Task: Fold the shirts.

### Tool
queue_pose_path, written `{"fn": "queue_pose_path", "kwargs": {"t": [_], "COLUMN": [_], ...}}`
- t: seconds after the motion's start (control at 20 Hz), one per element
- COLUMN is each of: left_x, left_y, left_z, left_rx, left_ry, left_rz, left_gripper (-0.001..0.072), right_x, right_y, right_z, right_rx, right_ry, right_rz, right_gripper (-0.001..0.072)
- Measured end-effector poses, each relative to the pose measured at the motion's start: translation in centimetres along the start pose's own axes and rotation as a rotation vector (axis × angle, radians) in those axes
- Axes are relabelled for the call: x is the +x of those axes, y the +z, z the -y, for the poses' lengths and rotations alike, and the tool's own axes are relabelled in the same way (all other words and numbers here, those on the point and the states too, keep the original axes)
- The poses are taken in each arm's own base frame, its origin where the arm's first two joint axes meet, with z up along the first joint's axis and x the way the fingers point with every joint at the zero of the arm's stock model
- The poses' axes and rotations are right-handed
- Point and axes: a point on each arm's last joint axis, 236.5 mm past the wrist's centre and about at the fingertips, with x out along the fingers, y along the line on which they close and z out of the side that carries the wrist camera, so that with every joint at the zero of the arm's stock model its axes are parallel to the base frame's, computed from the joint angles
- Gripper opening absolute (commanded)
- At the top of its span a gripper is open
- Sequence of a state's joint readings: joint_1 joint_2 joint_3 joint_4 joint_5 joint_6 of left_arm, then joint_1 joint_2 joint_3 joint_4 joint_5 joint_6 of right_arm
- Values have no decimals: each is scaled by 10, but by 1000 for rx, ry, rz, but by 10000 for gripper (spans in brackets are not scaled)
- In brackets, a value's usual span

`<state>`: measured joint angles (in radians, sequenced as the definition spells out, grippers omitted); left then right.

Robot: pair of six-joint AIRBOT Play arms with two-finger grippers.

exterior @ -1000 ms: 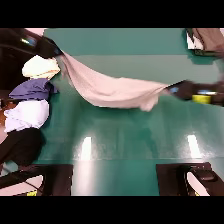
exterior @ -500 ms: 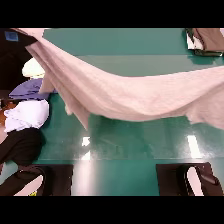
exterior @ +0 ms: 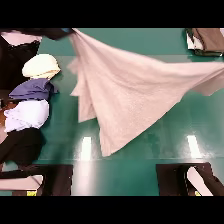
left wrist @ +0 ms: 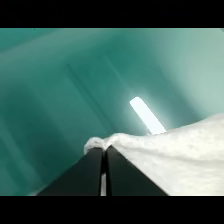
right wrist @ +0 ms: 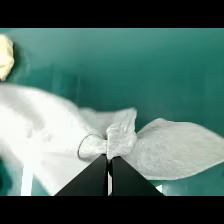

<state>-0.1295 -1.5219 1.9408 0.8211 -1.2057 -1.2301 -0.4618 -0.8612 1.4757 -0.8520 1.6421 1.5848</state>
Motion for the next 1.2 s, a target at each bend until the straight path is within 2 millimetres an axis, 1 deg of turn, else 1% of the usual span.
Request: {"fn": "queue_pose_path", "kwargs": {"t": [0.05,0.15,0.2,0.25,0.3,0.35,0.45,0.5,0.6,0.8,0.9,0.95,1.0,1.1,1.2], "left_x": [33,89,111,130,142,151,158,156,145,107,86,77,68,49,36], "left_y": [-15,-55,-74,-94,-110,-122,-137,-142,-150,-166,-172,-175,-181,-201,-233], "left_z": [-24,-65,-80,-94,-103,-110,-116,-120,-126,-124,-115,-107,-101,-88,-66], "left_rx": [-63,-179,-236,-295,-341,-384,-431,-447,-466,-447,-424,-414,-410,-412,-437], "left_ry": [-13,-29,-35,-36,-35,-36,-44,-45,-47,-44,-39,-38,-33,-17,-16], "left_rz": [-39,-126,-162,-200,-229,-252,-287,-304,-343,-455,-490,-496,-505,-520,-544], "left_gripper": [22,25,262,562,645,644,643,643,643,642,642,643,643,644,645], "right_x": [18,56,74,93,109,123,145,153,163,166,164,162,160,155,149], "right_y": [-6,-21,-29,-37,-45,-52,-62,-66,-68,-58,-52,-49,-47,-42,-38], "right_z": [9,22,27,32,35,37,43,44,47,44,43,44,46,52,60], "right_rx": [15,24,22,20,16,14,12,11,7,-22,-41,-50,-54,-54,-47], "right_ry": [-5,-16,-26,-33,-38,-40,-49,-52,-59,-63,-70,-80,-88,-106,-122], "right_rz": [-41,-120,-154,-188,-221,-250,-296,-316,-329,-311,-298,-294,-291,-285,-276], "right_gripper": [11,11,11,11,11,11,11,11,11,11,11,11,11,11,11]}}
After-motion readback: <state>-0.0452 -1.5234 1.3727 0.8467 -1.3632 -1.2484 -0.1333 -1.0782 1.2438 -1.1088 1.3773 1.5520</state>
